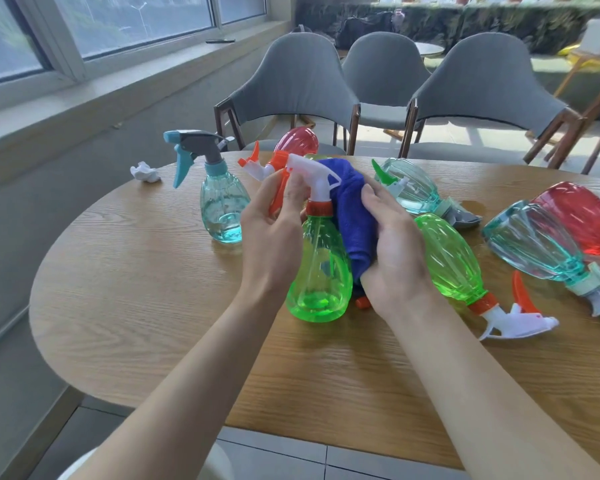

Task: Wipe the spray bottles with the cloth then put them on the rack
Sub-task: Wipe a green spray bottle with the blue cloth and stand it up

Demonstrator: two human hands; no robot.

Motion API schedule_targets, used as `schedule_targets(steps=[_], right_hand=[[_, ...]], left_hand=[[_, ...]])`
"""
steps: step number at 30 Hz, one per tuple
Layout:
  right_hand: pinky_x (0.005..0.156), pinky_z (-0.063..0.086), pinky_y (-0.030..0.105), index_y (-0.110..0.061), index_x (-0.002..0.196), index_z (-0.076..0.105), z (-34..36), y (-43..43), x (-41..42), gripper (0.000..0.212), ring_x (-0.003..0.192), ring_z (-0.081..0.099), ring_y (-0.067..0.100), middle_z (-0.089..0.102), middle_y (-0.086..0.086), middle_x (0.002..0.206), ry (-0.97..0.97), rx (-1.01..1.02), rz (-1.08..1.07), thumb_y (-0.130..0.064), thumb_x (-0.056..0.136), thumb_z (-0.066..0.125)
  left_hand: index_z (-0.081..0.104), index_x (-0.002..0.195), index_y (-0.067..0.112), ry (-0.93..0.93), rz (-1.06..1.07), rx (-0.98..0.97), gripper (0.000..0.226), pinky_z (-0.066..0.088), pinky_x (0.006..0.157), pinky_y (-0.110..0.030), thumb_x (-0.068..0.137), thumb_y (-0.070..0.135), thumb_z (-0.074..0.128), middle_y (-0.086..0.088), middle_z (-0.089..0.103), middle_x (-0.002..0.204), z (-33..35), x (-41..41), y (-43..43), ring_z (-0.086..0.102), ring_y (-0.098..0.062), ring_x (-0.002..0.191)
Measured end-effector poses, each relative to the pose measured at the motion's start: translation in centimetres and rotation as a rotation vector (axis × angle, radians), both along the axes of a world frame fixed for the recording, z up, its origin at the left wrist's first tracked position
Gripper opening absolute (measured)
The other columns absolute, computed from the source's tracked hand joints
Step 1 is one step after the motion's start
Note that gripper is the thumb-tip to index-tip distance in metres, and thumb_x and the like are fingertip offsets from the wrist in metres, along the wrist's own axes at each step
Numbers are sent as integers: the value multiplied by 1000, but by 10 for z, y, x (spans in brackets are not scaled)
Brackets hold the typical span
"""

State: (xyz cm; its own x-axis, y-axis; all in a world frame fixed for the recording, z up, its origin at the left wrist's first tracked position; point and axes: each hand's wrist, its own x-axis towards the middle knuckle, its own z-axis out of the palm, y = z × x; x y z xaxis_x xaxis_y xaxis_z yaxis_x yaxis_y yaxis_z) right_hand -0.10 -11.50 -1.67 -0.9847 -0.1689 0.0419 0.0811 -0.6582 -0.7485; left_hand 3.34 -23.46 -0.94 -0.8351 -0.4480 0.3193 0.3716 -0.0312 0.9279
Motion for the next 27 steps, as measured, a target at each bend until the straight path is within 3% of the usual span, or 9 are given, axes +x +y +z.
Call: schedule_targets(steps=[3,8,12,16,18,23,27], right_hand=[[101,58,40,-7,144,61,4,3,4,37,122,71,27,73,14,132,70,62,75,-9,109,50],[98,61,44,-8,138,67,-1,3,5,40,117,73,31,75,15,128,97,93,16,-3,99,67],[97,61,46,-9,129,72,-4,-2,4,36,113,75,34,78,15,119,70,142,-128,-4,93,76],[82,61,34,-27,112,74,-5,-7,4,23,99,78,21,81,-1,99,130,272,-247,-10,97,76],[87,62,37,-29,113,74,-3,-8,3,24,104,77,23,80,0,105,161,276,-223,-10,99,73],[100,59,47,-19,128,72,-1,-5,-2,26,120,71,32,73,11,129,278,327,-122,-14,103,69],[101,59,55,-20,121,77,-4,-3,-6,25,114,73,34,75,14,123,246,348,-187,-19,96,78]], left_hand=[[75,102,31,-8,3,-13,20,61,99,-54,112,30,58,-16,74,112,1,0,-1,75,-25,107],[75,107,23,12,-20,-64,22,56,100,-64,111,36,58,-18,74,110,-5,-1,0,70,-42,111],[75,116,18,-19,-72,-4,23,61,100,-51,112,31,57,-10,78,112,-5,-1,0,75,-31,110],[74,123,10,-48,-98,40,27,61,93,-41,112,28,57,-13,78,116,-3,-2,-2,76,-30,111],[73,123,9,-51,-101,53,26,61,94,-41,113,27,56,-12,78,116,-1,-3,-3,76,-28,111],[75,122,17,-58,-122,35,26,58,103,-58,111,32,58,-10,78,118,0,-2,-7,74,-31,116],[76,120,16,-73,-172,52,26,57,104,-61,112,31,56,-15,77,119,1,2,-6,73,-37,115]])
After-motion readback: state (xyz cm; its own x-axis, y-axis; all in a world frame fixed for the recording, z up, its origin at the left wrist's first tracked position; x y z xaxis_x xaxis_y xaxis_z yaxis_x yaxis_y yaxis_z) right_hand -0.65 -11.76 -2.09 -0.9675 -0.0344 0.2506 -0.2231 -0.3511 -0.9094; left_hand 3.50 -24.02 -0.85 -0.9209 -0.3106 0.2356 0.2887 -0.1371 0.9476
